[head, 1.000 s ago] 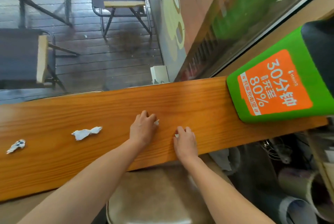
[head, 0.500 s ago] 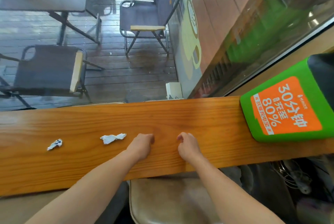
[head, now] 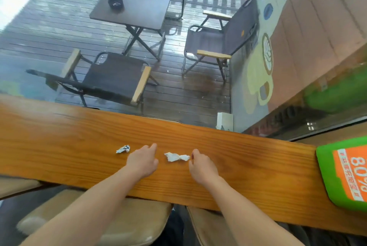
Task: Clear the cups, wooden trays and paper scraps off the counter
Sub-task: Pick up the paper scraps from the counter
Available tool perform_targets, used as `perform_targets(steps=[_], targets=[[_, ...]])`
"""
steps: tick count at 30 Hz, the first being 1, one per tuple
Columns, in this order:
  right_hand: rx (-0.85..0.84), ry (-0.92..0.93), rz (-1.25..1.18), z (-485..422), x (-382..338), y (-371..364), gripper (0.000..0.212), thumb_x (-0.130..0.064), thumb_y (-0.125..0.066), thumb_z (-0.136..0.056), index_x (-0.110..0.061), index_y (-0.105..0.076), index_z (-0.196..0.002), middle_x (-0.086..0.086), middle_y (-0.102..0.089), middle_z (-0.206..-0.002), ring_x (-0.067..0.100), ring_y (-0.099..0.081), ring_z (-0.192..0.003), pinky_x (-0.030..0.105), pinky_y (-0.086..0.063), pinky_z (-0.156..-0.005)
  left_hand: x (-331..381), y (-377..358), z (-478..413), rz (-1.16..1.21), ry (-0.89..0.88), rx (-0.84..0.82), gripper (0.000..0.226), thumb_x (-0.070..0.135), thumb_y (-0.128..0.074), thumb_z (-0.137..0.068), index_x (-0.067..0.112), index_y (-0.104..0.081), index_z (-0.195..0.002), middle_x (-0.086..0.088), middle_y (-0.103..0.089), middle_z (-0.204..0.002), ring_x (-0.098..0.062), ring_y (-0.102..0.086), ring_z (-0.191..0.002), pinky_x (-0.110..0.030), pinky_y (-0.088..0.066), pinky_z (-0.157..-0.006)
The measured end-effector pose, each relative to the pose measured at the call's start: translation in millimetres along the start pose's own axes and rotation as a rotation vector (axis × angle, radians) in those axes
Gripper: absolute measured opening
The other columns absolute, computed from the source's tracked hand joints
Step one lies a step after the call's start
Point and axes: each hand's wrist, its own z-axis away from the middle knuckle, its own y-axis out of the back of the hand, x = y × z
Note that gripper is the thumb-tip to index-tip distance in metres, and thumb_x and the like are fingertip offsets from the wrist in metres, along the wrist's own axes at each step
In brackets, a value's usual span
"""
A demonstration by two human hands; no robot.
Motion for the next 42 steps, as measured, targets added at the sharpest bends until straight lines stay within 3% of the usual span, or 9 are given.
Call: perform_targets(steps=[11, 19, 26, 28, 31, 34, 36, 39, 42], targets=[[0.037, 0.038, 0.232, -30.5, -34.6, -46.2, 0.052, -0.055, -0.040, -0.098, -0.033, -0.027, -0.143, 0.008, -0.047, -0.123, 0.024, -0.046, -0.105, 0.036, -0.048, -0.080, -89.6, -4.6, -13.8, 0.032, 0.329, 0.118, 0.040, 0.041, -0.035, -0.102, 0.026, -0.027, -0.139, -0.014, -0.044, -0.116, -0.023, -0.051, -0.070, -0.034, -0.040, -0.056], [0.042, -0.003, 0.299, -42.4, -30.3, -60.9, 0.048, -0.059, -0.033, -0.098, -0.035, -0.031, -0.140, 0.009, -0.040, -0.124, 0.026, -0.042, -0.107, 0.038, -0.044, -0.088, -90.1, -27.7, -37.8, 0.029, 0.358, 0.048, 0.048, 0.050, -0.031, -0.101, 0.029, -0.022, -0.143, -0.021, -0.034, -0.138, -0.033, -0.063, -0.089, -0.037, -0.041, -0.061], [0.069, 0.003, 0.256, -50.3, -33.0, -68.2, 0.026, -0.042, -0.030, -0.104, -0.029, -0.041, -0.124, 0.009, -0.040, -0.119, 0.026, -0.042, -0.099, 0.038, -0.044, -0.083, -90.4, -39.6, -46.0, 0.086, 0.361, 0.038, 0.052, 0.009, -0.045, -0.098, 0.016, -0.016, -0.142, -0.019, -0.031, -0.133, -0.029, -0.056, -0.075, -0.036, -0.044, -0.059], [0.098, 0.039, 0.255, -51.3, -32.0, -67.0, 0.023, -0.035, -0.031, -0.105, -0.025, -0.046, -0.119, 0.007, -0.047, -0.113, 0.024, -0.044, -0.096, 0.037, -0.045, -0.080, -93.7, -39.8, -45.7, 0.052, 0.288, 0.034, 0.060, 0.000, -0.048, -0.092, 0.011, -0.019, -0.142, -0.016, -0.037, -0.124, -0.028, -0.052, -0.072, -0.036, -0.043, -0.059], [0.060, 0.030, 0.199, -47.7, -28.0, -62.1, 0.018, -0.025, -0.032, -0.105, -0.020, -0.048, -0.111, 0.005, -0.058, -0.102, 0.023, -0.047, -0.092, 0.038, -0.046, -0.074, -94.4, -36.3, -41.2, 0.050, 0.208, 0.030, 0.036, -0.001, -0.040, -0.094, 0.011, -0.034, -0.128, -0.011, -0.046, -0.109, -0.027, -0.052, -0.075, -0.037, -0.042, -0.061], [-0.010, -0.037, 0.187, -40.6, -24.8, -52.6, 0.015, -0.009, -0.034, -0.099, -0.019, -0.043, -0.105, 0.005, -0.058, -0.091, 0.023, -0.053, -0.081, 0.038, -0.046, -0.064, -91.7, -29.9, -35.1, 0.018, 0.143, -0.022, 0.013, 0.013, -0.034, -0.104, 0.013, -0.046, -0.107, -0.011, -0.054, -0.106, -0.028, -0.056, -0.084, -0.038, -0.046, -0.068], [-0.031, -0.050, 0.207, -31.5, -21.2, -42.5, 0.022, -0.004, -0.033, -0.095, -0.019, -0.045, -0.107, 0.005, -0.058, -0.090, 0.023, -0.055, -0.078, 0.036, -0.043, -0.061, -83.3, -21.1, -28.1, -0.034, 0.093, -0.103, 0.031, 0.031, -0.031, -0.107, 0.012, -0.055, -0.104, -0.011, -0.060, -0.106, -0.029, -0.060, -0.091, -0.040, -0.051, -0.073], [-0.022, -0.022, 0.188, -14.0, -12.6, -26.1, 0.019, -0.019, -0.034, -0.103, -0.019, -0.053, -0.105, 0.005, -0.063, -0.096, 0.023, -0.055, -0.081, 0.036, -0.046, -0.065, -62.8, -9.9, -15.5, -0.127, 0.061, -0.127, 0.047, 0.047, -0.029, -0.104, 0.014, -0.063, -0.101, -0.008, -0.065, -0.103, -0.028, -0.064, -0.092, -0.039, -0.055, -0.077], [0.020, -0.027, 0.131, 7.5, -3.7, -8.1, 0.041, -0.046, -0.036, -0.103, -0.019, -0.056, -0.080, 0.004, -0.064, -0.086, 0.021, -0.058, -0.076, 0.036, -0.048, -0.066, -39.4, -3.6, -10.5, -0.154, 0.009, -0.110, 0.042, 0.043, -0.033, -0.104, 0.014, -0.064, -0.104, -0.007, -0.065, -0.105, -0.027, -0.064, -0.095, -0.037, -0.055, -0.078]])
